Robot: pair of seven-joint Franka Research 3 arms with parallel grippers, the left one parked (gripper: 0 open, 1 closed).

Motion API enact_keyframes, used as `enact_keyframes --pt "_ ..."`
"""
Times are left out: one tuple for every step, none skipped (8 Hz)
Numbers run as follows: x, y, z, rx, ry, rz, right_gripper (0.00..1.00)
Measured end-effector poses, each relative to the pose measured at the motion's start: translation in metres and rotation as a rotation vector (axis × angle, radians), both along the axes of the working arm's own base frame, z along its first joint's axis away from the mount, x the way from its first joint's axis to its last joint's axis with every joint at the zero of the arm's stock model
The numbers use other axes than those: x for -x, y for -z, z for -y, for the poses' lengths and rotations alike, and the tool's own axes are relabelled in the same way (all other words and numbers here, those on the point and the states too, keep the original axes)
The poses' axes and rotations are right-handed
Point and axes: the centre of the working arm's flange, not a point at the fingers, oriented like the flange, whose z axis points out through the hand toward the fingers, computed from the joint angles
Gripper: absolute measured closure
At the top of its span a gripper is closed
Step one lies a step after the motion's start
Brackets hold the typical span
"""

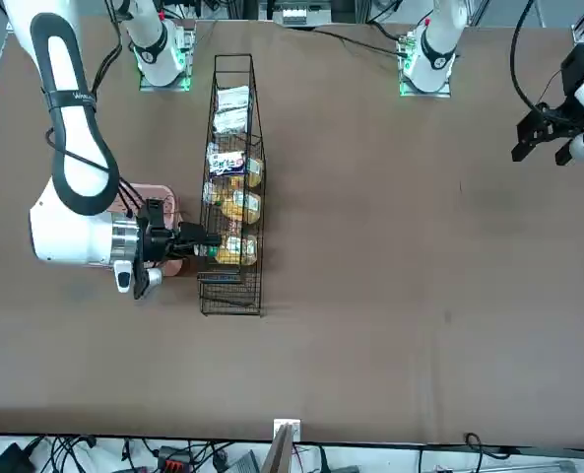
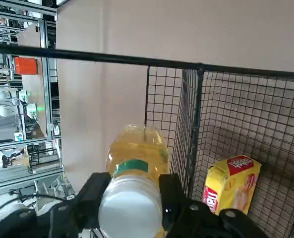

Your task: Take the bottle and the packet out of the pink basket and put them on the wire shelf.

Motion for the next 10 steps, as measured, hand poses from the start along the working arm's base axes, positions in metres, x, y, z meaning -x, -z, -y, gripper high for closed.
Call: enact_keyframes --pt "0.0000 0.0024 0.0001 0.003 -0.001 -0.003 0.45" --pt "0.0000 0.0032 -0.0001 0.003 -0.002 -0.004 0.45" --pt "0.0001 0.0032 -0.0002 0.003 -0.002 -0.004 0.45" --pt "0.0001 0.0032 -0.0002 0.003 -0.002 -0.004 0.45" --pt "0.0001 0.0032 -0.0002 0.003 -0.002 -0.004 0.45" --pt "0.0001 0.0032 -0.0002 0.003 -0.002 -0.004 0.45" --pt "0.0001 0.0032 -0.0002 0.004 -0.002 -0.004 0.45" --pt "0.0001 0.0032 -0.0001 0.004 -0.003 -0.004 0.45" --pt "0.0001 0.0032 -0.0001 0.004 -0.003 -0.004 0.45" --pt "0.0001 0.0032 -0.0002 0.004 -0.003 -0.004 0.43"
